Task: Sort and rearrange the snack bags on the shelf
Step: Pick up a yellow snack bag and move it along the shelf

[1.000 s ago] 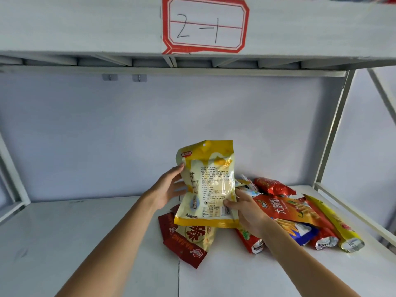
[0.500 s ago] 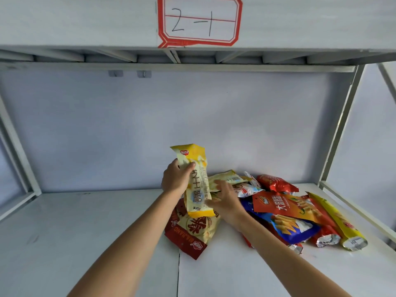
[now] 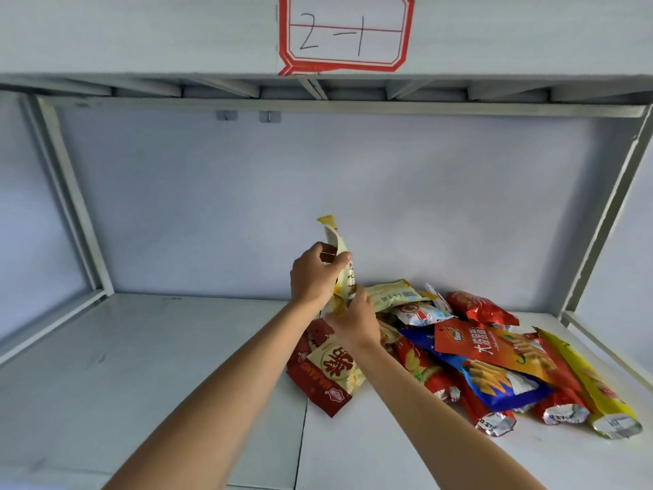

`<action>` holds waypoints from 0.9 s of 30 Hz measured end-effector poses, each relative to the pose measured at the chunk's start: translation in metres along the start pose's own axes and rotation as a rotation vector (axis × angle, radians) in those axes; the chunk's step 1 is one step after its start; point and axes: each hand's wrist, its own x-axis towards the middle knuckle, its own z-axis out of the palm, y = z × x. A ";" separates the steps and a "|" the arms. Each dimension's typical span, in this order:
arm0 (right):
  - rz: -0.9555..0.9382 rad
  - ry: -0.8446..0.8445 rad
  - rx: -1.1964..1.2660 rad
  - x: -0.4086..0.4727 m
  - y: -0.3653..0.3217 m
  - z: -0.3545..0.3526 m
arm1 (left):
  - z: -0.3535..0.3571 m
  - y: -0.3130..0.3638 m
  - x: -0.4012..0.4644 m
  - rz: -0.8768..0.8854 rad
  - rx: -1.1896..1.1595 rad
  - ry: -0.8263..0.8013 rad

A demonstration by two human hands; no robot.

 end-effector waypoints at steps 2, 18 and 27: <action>0.005 0.007 0.157 0.004 0.006 -0.005 | -0.010 0.000 -0.001 -0.012 -0.166 -0.143; 0.104 -0.564 0.709 0.013 0.035 0.009 | -0.097 -0.087 0.018 -0.308 -0.042 -0.021; 0.104 -0.561 0.605 0.028 -0.011 0.101 | -0.160 -0.142 0.053 -0.333 -0.062 0.143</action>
